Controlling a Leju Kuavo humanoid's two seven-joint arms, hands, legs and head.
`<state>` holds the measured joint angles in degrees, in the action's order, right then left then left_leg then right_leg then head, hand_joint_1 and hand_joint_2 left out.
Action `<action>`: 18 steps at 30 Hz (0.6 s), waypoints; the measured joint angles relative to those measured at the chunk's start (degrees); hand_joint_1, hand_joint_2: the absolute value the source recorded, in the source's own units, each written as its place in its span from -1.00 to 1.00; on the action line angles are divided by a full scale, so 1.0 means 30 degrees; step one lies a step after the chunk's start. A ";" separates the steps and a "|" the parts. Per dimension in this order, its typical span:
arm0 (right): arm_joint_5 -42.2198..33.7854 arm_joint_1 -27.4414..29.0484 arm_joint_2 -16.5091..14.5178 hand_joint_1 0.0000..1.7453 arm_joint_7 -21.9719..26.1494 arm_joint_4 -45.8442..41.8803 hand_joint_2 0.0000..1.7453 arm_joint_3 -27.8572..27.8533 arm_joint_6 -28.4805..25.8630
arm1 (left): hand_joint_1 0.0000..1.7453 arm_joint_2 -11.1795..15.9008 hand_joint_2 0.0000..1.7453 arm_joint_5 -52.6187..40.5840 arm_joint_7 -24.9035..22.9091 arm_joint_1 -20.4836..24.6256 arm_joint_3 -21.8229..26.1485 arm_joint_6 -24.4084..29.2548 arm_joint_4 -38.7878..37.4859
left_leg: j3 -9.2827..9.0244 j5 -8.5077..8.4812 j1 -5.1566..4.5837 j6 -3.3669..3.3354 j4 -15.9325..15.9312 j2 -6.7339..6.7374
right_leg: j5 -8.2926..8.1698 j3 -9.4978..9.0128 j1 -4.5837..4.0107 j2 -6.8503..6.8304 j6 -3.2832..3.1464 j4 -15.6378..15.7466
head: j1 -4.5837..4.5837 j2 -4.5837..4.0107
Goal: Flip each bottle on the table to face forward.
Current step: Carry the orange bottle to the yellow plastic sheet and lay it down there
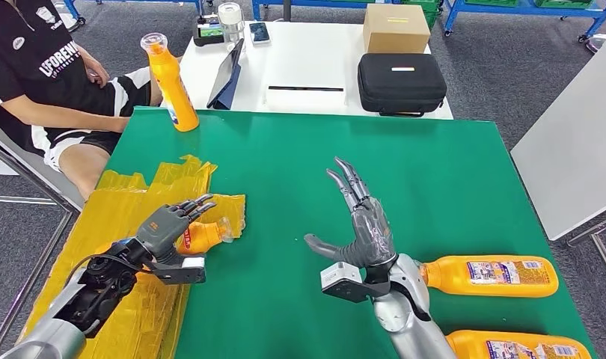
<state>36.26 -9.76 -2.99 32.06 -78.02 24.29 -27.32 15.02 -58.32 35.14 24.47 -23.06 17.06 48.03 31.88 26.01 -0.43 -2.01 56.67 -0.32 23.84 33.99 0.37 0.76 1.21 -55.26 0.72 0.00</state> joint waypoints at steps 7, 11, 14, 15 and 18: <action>-0.0036 -0.0310 0.0000 -1.00 -0.0018 0.0353 1.00 0.0011 0.0004 | -1.00 -0.0493 1.00 0.1079 0.0415 -0.0194 0.0344 -0.0112 0.0679 | -0.0001 0.0000 0.0003 0.0001 0.0000 0.0000 | 0.0000 0.0001 -0.0004 0.0000 0.0000 0.0000 | -0.0002 0.0000; 0.0395 -0.0320 0.0002 -1.00 -0.0191 0.0391 1.00 0.0011 -0.0284 | -1.00 -0.0930 1.00 0.2503 0.0936 -0.0447 0.0848 0.0194 0.1374 | -0.0001 -0.0001 0.0004 0.0001 0.0000 0.0001 | 0.0000 0.0001 -0.0004 0.0000 0.0000 0.0000 | -0.0002 0.0000; 0.0961 -0.0317 0.0024 -1.00 -0.0435 0.0388 1.00 0.0011 -0.0677 | -1.00 -0.1260 1.00 0.3829 0.1351 -0.0644 0.1429 0.0266 0.2176 | 0.0000 0.0000 0.0003 0.0000 0.0000 0.0002 | 0.0000 0.0001 -0.0003 0.0000 0.0000 0.0000 | -0.0004 0.0000; 0.1202 -0.0315 0.0035 -1.00 -0.0561 0.0384 1.00 0.0011 -0.0796 | -1.00 -0.1339 1.00 0.4167 0.1426 -0.0706 0.1596 0.0332 0.2437 | 0.0000 0.0000 0.0002 0.0000 0.0000 0.0003 | 0.0000 0.0003 -0.0002 0.0000 0.0000 0.0000 | -0.0002 0.0000; 0.2307 -0.0243 0.0128 -1.00 -0.1225 0.0225 1.00 -0.0007 -0.1197 | -1.00 -0.1654 1.00 0.5702 0.1575 -0.0938 0.2175 0.0898 0.3559 | 0.0000 0.0001 0.0000 -0.0001 0.0003 -0.0001 | 0.0000 0.0009 -0.0002 0.0000 0.0000 0.0003 | -0.0004 0.0000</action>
<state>43.18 -10.49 -2.61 28.39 -77.35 24.27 -30.91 10.06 -41.22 39.87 21.66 -16.53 19.75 58.70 31.88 26.02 -0.43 -2.01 56.67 -0.33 23.84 34.01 0.36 0.76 1.21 -55.25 0.70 0.00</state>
